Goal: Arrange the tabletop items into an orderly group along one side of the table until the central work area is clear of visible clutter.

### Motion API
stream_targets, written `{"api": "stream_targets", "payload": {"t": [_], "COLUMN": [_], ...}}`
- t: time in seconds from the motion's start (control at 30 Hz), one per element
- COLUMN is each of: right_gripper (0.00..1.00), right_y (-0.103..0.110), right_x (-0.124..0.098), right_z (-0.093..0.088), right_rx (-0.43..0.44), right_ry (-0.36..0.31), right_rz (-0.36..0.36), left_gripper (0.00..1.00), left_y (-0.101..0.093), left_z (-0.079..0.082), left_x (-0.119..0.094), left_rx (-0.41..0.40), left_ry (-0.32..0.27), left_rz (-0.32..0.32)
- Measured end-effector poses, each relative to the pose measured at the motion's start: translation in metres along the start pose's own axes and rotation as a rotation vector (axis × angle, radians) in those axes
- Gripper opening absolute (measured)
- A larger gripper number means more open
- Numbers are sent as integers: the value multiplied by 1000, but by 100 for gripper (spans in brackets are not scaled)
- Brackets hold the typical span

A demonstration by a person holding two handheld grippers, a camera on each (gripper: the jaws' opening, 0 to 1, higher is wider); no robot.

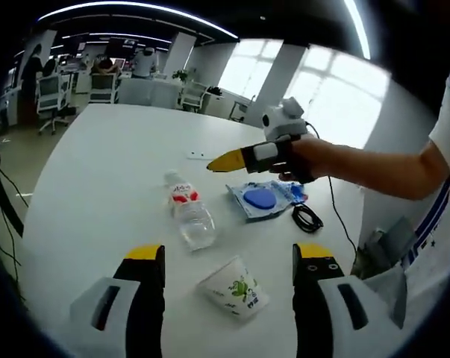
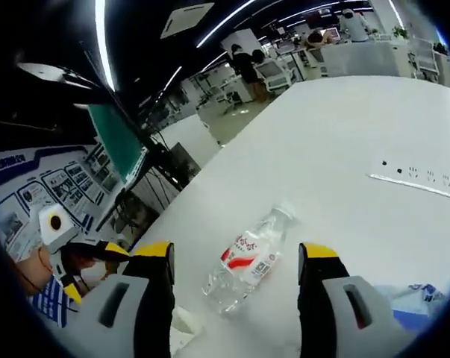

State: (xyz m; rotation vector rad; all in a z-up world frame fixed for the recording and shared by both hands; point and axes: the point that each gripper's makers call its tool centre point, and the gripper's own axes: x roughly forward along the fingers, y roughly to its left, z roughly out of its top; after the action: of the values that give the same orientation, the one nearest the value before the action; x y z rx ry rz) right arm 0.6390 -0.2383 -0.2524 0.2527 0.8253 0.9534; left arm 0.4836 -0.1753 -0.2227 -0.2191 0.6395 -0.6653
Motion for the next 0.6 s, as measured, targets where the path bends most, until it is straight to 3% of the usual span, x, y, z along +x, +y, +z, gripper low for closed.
{"api": "stream_targets", "payload": {"t": [0.4,0.6], "right_gripper": [61,55], "right_y": [-30,-40], "right_x": [37,51], "right_z": [13,10], "right_rx": [165,238], "right_ry": [16,62], "right_rz": [32,29], "left_gripper": [70,70], "left_y": [9,13], "left_z": [0,-2], "left_x": [4,10], "left_rx": [-12,-31], "left_ry": [-4,-6], "left_rz": [-2,-4]}}
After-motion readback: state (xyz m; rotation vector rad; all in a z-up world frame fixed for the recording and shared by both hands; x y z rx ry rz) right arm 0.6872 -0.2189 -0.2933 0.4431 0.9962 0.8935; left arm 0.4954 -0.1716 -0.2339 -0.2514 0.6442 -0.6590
